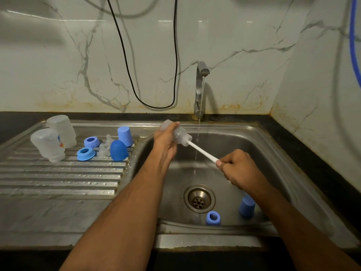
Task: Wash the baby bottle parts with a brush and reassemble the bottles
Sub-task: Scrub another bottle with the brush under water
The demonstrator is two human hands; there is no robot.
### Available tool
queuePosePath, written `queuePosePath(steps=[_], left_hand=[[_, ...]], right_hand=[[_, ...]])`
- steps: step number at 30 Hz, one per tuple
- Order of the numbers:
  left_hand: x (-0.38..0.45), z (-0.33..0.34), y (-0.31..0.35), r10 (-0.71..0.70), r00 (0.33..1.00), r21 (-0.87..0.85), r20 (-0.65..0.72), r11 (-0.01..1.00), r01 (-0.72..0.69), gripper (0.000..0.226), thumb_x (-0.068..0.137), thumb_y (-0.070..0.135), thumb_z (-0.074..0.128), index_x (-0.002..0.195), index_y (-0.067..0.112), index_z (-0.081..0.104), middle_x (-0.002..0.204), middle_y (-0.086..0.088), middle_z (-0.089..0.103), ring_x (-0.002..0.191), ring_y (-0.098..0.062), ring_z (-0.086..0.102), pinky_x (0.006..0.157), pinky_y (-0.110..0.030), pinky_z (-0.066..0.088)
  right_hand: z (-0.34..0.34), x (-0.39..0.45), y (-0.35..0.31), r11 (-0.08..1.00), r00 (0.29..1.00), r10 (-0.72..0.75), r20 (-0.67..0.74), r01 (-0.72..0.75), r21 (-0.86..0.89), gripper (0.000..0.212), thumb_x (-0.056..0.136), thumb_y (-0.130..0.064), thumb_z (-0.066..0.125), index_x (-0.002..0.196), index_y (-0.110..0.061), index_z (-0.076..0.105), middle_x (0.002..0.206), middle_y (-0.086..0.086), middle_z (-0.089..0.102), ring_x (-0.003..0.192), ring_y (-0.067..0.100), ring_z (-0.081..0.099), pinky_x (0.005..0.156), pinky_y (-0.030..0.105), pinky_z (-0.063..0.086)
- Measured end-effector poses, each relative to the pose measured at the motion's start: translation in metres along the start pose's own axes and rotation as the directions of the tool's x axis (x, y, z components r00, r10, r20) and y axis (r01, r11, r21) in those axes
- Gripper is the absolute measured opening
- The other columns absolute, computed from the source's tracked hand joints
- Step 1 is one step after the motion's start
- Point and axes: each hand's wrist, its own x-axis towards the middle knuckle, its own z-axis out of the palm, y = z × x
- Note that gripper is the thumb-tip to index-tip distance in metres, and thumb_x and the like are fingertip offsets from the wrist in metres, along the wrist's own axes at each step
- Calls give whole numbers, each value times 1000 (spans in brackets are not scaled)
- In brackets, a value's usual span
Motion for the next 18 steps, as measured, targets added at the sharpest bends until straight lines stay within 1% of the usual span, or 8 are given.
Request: queuePosePath(steps=[2, 5, 8, 10, 12, 14, 16, 18], left_hand=[[6, -6, 3, -9, 1000, -24, -4, 1000, 9, 24, 85, 2, 73, 106, 5, 62, 108, -14, 59, 96, -23, 63, 77, -41, 60], [9, -6, 5, -40, 997, -99, 67, 994, 47, 20, 86, 1, 73, 101, 5, 61, 108, -15, 57, 103, -27, 61, 96, -58, 54], [5, 0, 1, -17, 999, -61, 47, 998, 20, 32, 84, -1, 74, 112, 5, 60, 116, -16, 57, 108, -27, 61, 94, -58, 55], [6, -2, 0, -10, 1000, -47, 26, 999, 11, 34, 83, -1, 75, 113, 5, 61, 117, -15, 58, 107, -27, 62, 92, -56, 56], [9, -7, 2, -9, 1000, -59, 29, 998, 11, 23, 85, 0, 73, 103, 6, 62, 111, -14, 58, 99, -25, 63, 93, -51, 57], [13, -11, 5, -26, 1000, -97, 17, 995, 28, 18, 86, 1, 73, 99, 6, 61, 108, -15, 58, 98, -25, 63, 95, -49, 56], [15, -11, 7, -38, 999, -115, 14, 993, 39, 22, 85, 2, 74, 102, 7, 61, 115, -17, 57, 108, -29, 61, 98, -54, 54], [13, -8, 8, -44, 999, -117, 28, 992, 47, 26, 84, 2, 75, 104, 7, 59, 117, -18, 55, 109, -30, 61, 97, -57, 53]], right_hand=[[-4, -1, -2, 996, 997, -8, 77, 1, 87, 24, 99, -28, 62, 85, -15, 76, 58, 3, 61, 48, 9, 52, 48, 24, 44], [-6, 1, -2, 991, 996, -84, -8, 85, 102, 21, 99, -27, 63, 91, -15, 79, 65, 11, 67, 53, 12, 56, 56, 33, 51], [-3, 1, 0, 999, 995, -41, -89, 40, -11, 23, 100, -32, 62, 92, -17, 78, 66, 3, 67, 61, 16, 63, 63, 36, 56], [0, 1, 0, 1000, 999, 10, -35, -10, 0, 25, 100, -31, 62, 88, -15, 77, 61, 0, 64, 55, 13, 58, 57, 33, 53], [-2, -1, -3, 992, 995, 60, 77, -68, 103, 26, 100, -28, 61, 83, -13, 75, 57, 2, 59, 47, 12, 50, 48, 28, 45], [-8, -3, -4, 989, 991, 12, 134, -32, 147, 27, 100, -26, 61, 81, -13, 74, 56, 5, 58, 45, 13, 49, 45, 27, 42], [-14, -1, -3, 994, 995, -73, 64, 67, 88, 26, 98, -27, 63, 79, -15, 76, 58, 8, 63, 48, 17, 55, 48, 34, 50], [-18, 0, 2, 995, 995, -97, -18, 97, 26, 25, 96, -31, 65, 77, -20, 76, 62, 9, 67, 57, 24, 64, 61, 46, 59]])
